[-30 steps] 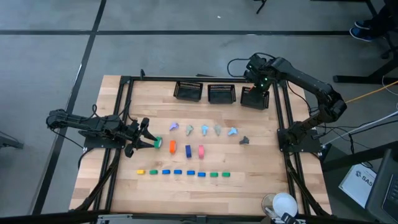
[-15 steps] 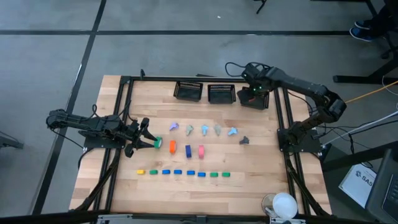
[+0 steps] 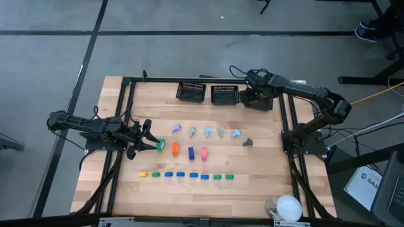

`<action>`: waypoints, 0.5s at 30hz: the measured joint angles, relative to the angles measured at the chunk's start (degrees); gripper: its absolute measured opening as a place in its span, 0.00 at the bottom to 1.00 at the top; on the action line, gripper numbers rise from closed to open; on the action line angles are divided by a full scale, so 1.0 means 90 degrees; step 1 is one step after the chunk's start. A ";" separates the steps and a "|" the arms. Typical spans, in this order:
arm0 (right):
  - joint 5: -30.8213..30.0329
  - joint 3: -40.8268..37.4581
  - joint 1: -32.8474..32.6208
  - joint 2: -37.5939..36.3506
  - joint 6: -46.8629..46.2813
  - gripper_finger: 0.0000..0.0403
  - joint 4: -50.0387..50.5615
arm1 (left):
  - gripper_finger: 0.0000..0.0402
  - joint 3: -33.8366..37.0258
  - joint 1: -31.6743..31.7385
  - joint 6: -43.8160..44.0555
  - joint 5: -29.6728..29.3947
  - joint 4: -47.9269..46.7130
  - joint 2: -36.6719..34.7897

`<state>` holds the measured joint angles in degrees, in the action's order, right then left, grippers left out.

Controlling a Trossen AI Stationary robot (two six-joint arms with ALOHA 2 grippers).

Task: Pick and place Stapler, Stapler remover, tape
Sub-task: Put the red tape into the right black bin

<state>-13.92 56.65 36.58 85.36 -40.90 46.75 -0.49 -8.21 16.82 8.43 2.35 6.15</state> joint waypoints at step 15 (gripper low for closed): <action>-0.0054 -0.0482 -0.0005 0.0002 -0.0083 0.29 -0.0817 | 0.37 -0.0001 0.0000 0.0000 0.0001 0.0000 0.0000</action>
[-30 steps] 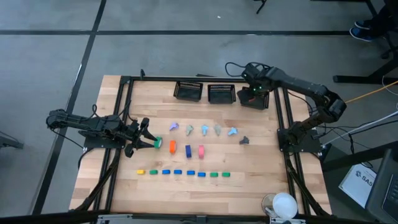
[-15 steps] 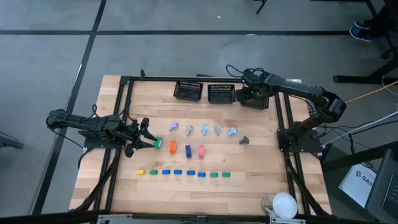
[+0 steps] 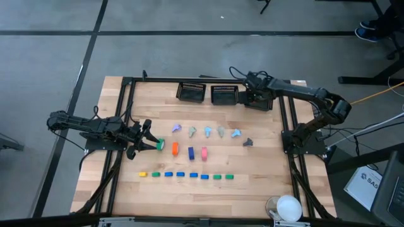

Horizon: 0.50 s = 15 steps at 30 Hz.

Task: Pick and place Stapler, Stapler remover, tape
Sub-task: Put the red tape into the right black bin

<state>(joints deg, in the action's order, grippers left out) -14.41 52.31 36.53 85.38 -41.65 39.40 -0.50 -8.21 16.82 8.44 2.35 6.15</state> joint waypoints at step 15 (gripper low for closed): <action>0.0001 -0.0439 0.0002 0.0000 0.0091 0.29 -0.0426 | 0.37 -0.0001 0.0000 0.0000 -0.0001 0.0000 0.0000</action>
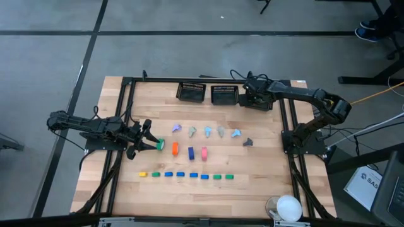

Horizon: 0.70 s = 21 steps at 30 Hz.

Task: Pick and place Stapler, Stapler remover, tape
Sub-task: Put the red tape into the right black bin

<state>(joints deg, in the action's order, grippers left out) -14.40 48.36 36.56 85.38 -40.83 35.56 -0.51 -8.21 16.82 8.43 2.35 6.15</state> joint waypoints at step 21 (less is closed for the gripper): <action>0.0086 0.0000 0.0002 0.0000 0.0424 0.52 0.0006 | 0.37 0.0002 0.0000 0.0000 0.0002 0.0000 0.0000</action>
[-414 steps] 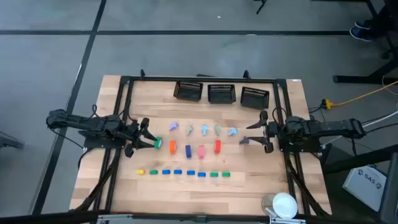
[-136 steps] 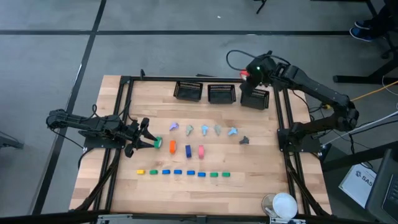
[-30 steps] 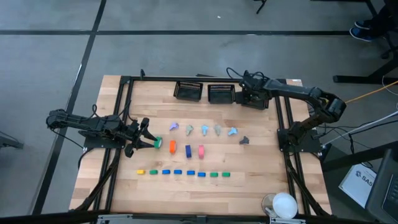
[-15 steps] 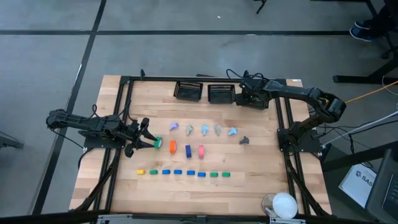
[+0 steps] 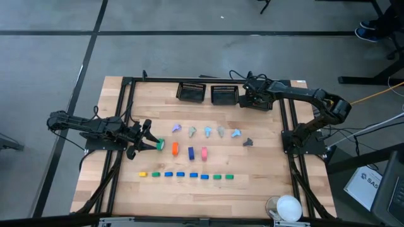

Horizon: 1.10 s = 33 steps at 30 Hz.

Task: Pick and place Stapler, Stapler remover, tape
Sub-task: Put the red tape into the right black bin, then put the pink tape into the right black bin

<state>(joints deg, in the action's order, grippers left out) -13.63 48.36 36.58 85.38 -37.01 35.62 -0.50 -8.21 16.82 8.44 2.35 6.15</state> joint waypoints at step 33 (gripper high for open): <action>0.1308 0.1734 -0.0695 0.0000 0.0154 0.56 0.1050 | 0.37 0.0001 0.0000 0.0000 0.0001 0.0000 0.0000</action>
<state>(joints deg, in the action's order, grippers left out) -1.86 63.96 30.33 85.38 -35.62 45.07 -0.49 -8.21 16.82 8.45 2.35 6.15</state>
